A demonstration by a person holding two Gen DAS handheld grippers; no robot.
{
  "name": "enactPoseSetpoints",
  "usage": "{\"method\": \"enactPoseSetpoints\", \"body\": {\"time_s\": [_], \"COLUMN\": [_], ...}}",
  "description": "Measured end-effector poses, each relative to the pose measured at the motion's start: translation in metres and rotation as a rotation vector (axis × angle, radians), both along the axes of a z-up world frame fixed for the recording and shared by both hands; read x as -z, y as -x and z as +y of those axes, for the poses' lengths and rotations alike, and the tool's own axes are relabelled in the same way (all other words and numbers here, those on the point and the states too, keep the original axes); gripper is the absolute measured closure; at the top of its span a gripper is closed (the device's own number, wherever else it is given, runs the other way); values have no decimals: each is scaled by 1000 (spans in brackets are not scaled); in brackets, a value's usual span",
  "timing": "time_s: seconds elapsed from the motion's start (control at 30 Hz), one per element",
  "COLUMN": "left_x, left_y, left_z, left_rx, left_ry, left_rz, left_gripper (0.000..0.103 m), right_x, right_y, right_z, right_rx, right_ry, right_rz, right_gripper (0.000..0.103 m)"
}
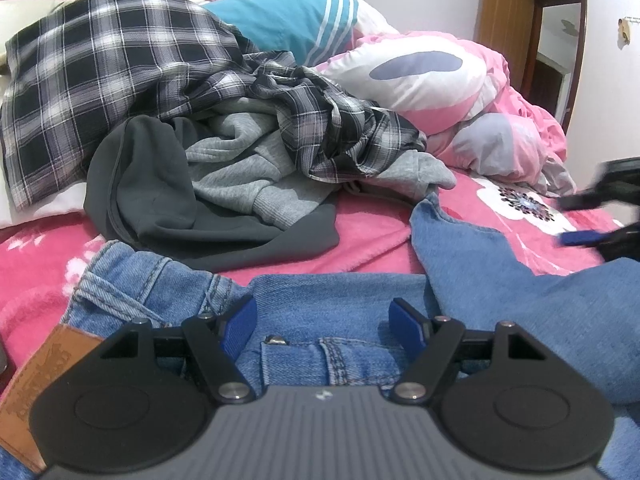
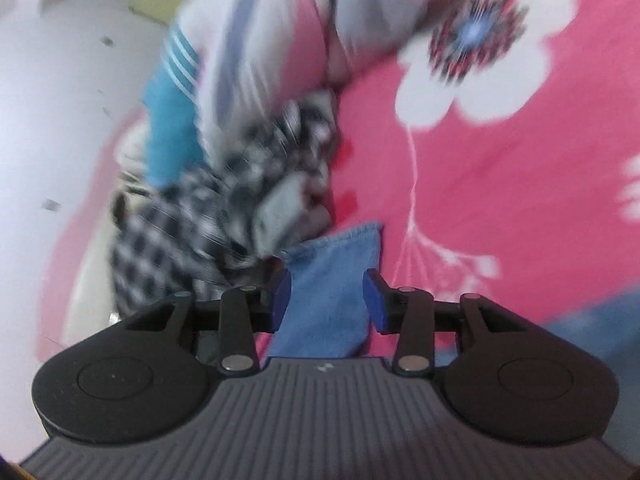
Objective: Fold clothes
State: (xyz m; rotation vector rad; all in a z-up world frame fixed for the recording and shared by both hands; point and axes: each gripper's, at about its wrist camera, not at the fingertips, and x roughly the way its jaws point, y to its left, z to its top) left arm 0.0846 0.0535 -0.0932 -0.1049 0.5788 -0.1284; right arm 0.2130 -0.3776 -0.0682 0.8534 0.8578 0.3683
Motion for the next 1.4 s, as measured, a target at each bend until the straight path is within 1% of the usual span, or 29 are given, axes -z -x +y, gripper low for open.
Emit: {"method": "enactPoseSetpoints", "body": {"time_s": [0.1, 0.17, 0.27, 0.37, 0.4, 0.43, 0.47, 0.5, 0.53, 0.63, 0.73, 0.8, 0.9, 0.97, 1.1, 1.27, 1.4], "left_x": [0, 1, 2, 2, 2, 2, 2, 2, 2, 2, 3, 3, 3, 3, 3, 2, 2], "left_y": [0, 1, 2, 3, 3, 3, 2, 2, 2, 2, 3, 3, 3, 3, 3, 3, 3], "left_z": [2, 4, 8, 11, 11, 11, 12, 12, 12, 12, 12, 12, 11, 11, 10, 8, 7], "left_rx": [6, 9, 8, 8, 8, 9, 10, 10, 10, 10, 9, 9, 7, 6, 5, 5, 4], "left_ry": [17, 34, 67, 87, 91, 92, 94, 95, 96, 97, 95, 94, 91, 88, 84, 74, 68], "left_rz": [-4, -9, -20, -24, -25, -25, -25, -25, -25, -25, -26, -26, -26, -26, -25, -22, -21], "left_gripper": [27, 26, 26, 26, 26, 26, 26, 26, 26, 26, 26, 26, 26, 26, 26, 26, 26], "right_x": [19, 31, 38, 40, 42, 43, 43, 43, 44, 38, 19, 0, -40, -68, -118, -158, -169], "right_y": [-32, -41, -47, -51, -52, -52, -52, -51, -51, -45, -38, -28, -10, 3, 30, 72, 102], "right_z": [29, 42, 56, 65, 67, 68, 69, 69, 70, 72, 68, 62, 45, 29, -6, -56, -97], "right_rx": [-17, -19, -33, -53, -54, -48, -41, -34, -27, 0, 33, 59, 130, 188, 290, 416, 521], "right_ry": [96, 122, 101, 112, 119, 126, 133, 140, 147, 147, 144, 152, 170, 185, 220, 245, 286], "right_rz": [53, 79, 67, 50, 47, 44, 42, 40, 37, -10, -86, -141, -248, -328, -459, -560, -591], "right_gripper": [64, 64, 62, 65, 68, 78, 83, 92, 98, 100, 100, 100, 100, 100, 100, 100, 100]}}
